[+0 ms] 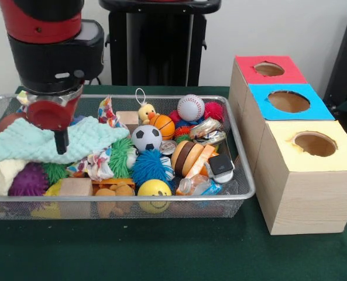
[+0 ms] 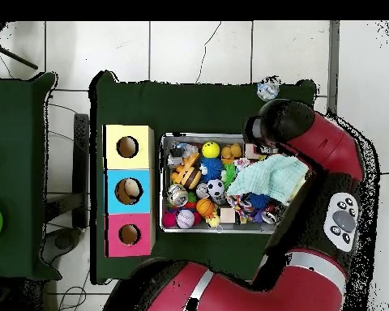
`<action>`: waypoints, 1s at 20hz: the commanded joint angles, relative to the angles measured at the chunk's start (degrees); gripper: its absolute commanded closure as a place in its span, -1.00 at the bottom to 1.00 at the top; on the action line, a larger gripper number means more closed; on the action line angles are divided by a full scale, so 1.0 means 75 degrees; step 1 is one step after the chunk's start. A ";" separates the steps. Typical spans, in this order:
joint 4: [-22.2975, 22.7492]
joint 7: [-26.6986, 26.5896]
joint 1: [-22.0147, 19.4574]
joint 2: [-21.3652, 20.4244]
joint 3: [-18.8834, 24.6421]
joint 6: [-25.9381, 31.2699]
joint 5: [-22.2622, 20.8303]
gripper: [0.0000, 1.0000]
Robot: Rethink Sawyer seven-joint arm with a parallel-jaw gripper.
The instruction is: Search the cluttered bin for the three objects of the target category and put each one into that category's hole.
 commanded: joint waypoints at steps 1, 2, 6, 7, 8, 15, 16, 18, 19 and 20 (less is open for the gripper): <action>0.0584 -0.3342 -0.0175 -0.0945 0.0455 -0.1985 -0.2389 1.00; 0.0593 -0.3465 -0.0219 -0.1021 0.0533 -0.2014 -0.2556 1.00; 0.0542 -0.3734 -0.0414 -0.1230 0.0781 -0.2013 -0.3123 1.00; 0.0548 -0.3670 -0.0421 -0.1251 0.0828 -0.2041 -0.3246 1.00; 0.0553 -0.3607 -0.0429 -0.1272 0.0875 -0.2069 -0.3368 1.00; 0.0816 -0.3343 -0.0507 -0.1408 0.1151 -0.2412 -0.3755 1.00; 0.0865 -0.3322 -0.0523 -0.1430 0.1199 -0.2442 -0.3796 -1.00; 0.1045 -0.3292 -0.0496 -0.1460 0.1197 -0.2925 -0.3990 -1.00; 0.1085 -0.3356 -0.0526 -0.1484 0.1253 -0.2961 -0.4027 -1.00; 0.1125 -0.3420 -0.0557 -0.1508 0.1310 -0.2998 -0.4064 -1.00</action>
